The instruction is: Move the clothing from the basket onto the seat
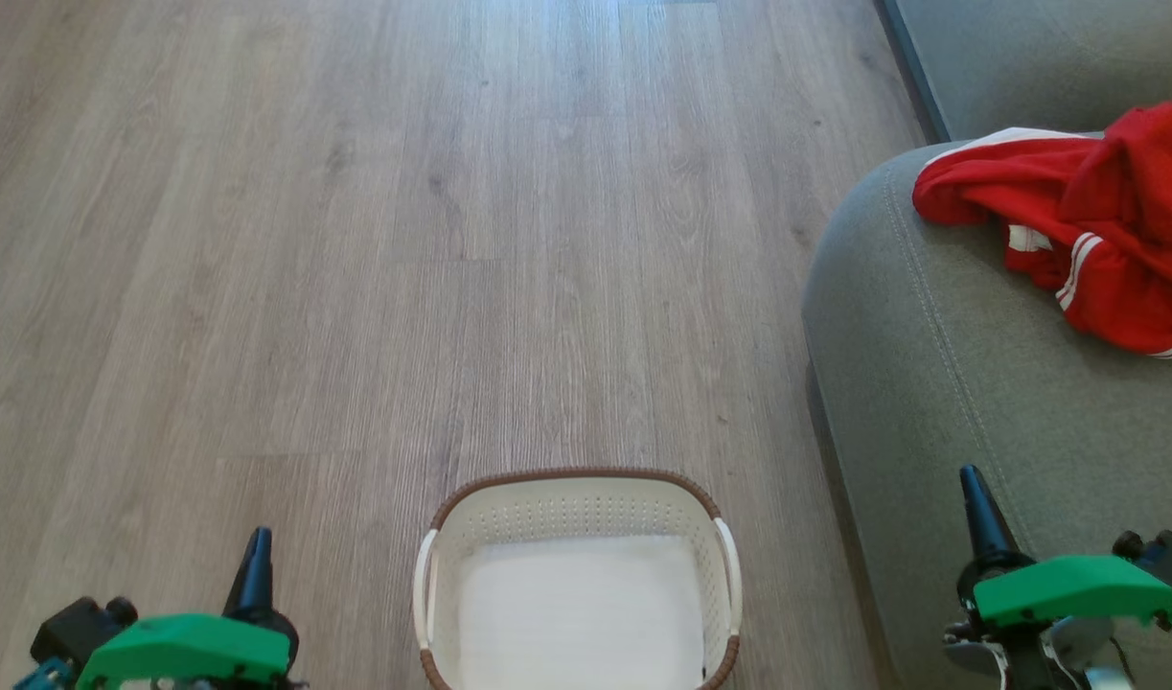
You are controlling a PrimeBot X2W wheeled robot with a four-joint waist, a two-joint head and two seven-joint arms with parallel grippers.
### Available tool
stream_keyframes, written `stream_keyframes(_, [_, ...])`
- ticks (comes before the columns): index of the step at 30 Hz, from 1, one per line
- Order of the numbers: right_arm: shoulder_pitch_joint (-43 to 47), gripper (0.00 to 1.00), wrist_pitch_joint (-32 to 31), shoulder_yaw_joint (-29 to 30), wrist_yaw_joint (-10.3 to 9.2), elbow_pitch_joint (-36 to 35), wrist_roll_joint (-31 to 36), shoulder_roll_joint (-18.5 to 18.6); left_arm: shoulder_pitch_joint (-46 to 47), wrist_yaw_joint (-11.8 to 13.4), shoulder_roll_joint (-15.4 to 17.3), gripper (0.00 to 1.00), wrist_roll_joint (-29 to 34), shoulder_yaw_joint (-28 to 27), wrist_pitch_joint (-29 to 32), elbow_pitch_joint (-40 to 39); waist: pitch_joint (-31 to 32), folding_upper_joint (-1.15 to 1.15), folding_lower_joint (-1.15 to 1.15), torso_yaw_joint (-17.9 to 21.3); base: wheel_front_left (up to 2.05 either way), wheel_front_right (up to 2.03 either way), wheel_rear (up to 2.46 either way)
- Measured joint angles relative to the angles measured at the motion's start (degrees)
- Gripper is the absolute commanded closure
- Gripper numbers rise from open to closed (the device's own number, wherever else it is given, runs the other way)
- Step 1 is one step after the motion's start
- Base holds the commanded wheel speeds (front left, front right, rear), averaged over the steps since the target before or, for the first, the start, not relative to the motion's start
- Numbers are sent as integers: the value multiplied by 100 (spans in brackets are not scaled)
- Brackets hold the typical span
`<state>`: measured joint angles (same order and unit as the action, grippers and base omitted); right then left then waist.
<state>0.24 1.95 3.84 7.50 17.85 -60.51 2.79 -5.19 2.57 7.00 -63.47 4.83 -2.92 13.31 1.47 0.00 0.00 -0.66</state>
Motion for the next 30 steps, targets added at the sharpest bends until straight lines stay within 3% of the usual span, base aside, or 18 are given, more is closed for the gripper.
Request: stream_keyframes(30, [-209, 100, -486, 218, 0, -85, -1866, -13, 437, -565, -224, 100, -1730, -486, 519, 142, -100, 0, 0, 40, 0, 0, 0])
